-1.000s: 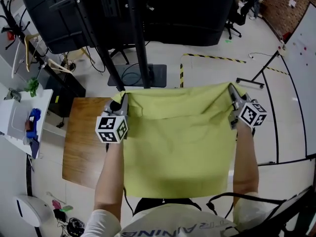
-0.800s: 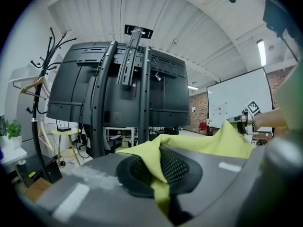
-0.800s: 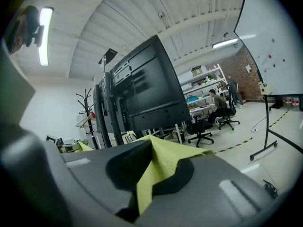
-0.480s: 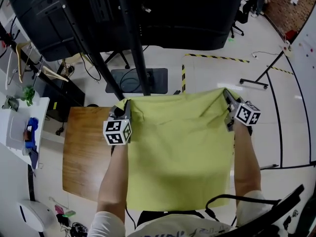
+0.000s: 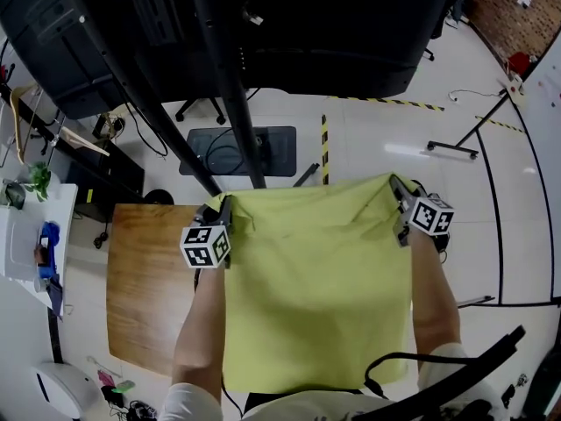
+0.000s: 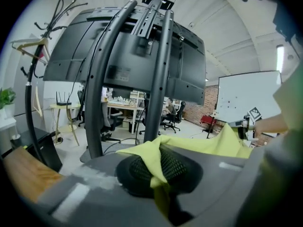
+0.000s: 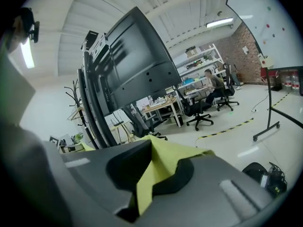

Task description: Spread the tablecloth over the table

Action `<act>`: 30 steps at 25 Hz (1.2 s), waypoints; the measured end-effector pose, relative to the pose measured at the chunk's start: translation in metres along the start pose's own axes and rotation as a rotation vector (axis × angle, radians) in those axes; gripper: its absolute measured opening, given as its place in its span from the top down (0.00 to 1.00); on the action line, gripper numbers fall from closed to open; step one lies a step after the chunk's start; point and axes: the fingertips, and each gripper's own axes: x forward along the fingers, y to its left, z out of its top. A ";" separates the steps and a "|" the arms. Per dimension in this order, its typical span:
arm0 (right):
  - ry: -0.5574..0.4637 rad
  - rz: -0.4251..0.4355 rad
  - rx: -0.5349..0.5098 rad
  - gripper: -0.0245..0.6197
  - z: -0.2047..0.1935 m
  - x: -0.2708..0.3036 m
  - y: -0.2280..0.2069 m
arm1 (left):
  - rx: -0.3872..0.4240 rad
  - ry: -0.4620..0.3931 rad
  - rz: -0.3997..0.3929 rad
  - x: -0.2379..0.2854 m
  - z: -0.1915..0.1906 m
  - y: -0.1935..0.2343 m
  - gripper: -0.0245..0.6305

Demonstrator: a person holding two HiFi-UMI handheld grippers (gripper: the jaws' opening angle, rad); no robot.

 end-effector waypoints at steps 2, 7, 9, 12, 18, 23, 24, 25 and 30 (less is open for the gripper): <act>0.024 -0.014 0.015 0.95 -0.015 0.009 -0.010 | -0.033 0.029 -0.027 0.009 -0.014 0.003 0.94; 0.100 -0.029 -0.012 0.95 -0.055 0.027 -0.026 | -0.119 0.119 -0.106 0.029 -0.050 0.003 0.68; 0.138 -0.020 -0.078 0.95 -0.067 0.033 -0.024 | -0.107 0.149 -0.096 0.033 -0.060 0.006 0.52; 0.188 -0.012 -0.169 0.74 -0.083 0.036 -0.024 | -0.056 0.179 -0.063 0.033 -0.069 0.008 0.44; 0.229 -0.143 -0.159 0.49 -0.107 0.016 -0.063 | -0.161 0.128 0.031 0.020 -0.065 0.046 0.36; 0.175 -0.177 -0.197 0.49 -0.091 0.002 -0.059 | -0.088 0.131 0.052 0.013 -0.059 0.045 0.37; 0.164 -0.168 -0.218 0.49 -0.087 0.001 -0.051 | -0.072 0.137 0.040 0.011 -0.059 0.038 0.39; 0.160 -0.149 -0.244 0.49 -0.084 0.002 -0.042 | -0.054 0.143 0.030 0.008 -0.060 0.030 0.41; 0.190 -0.056 -0.383 0.66 -0.088 0.000 0.007 | 0.029 0.125 0.000 -0.010 -0.062 -0.007 0.52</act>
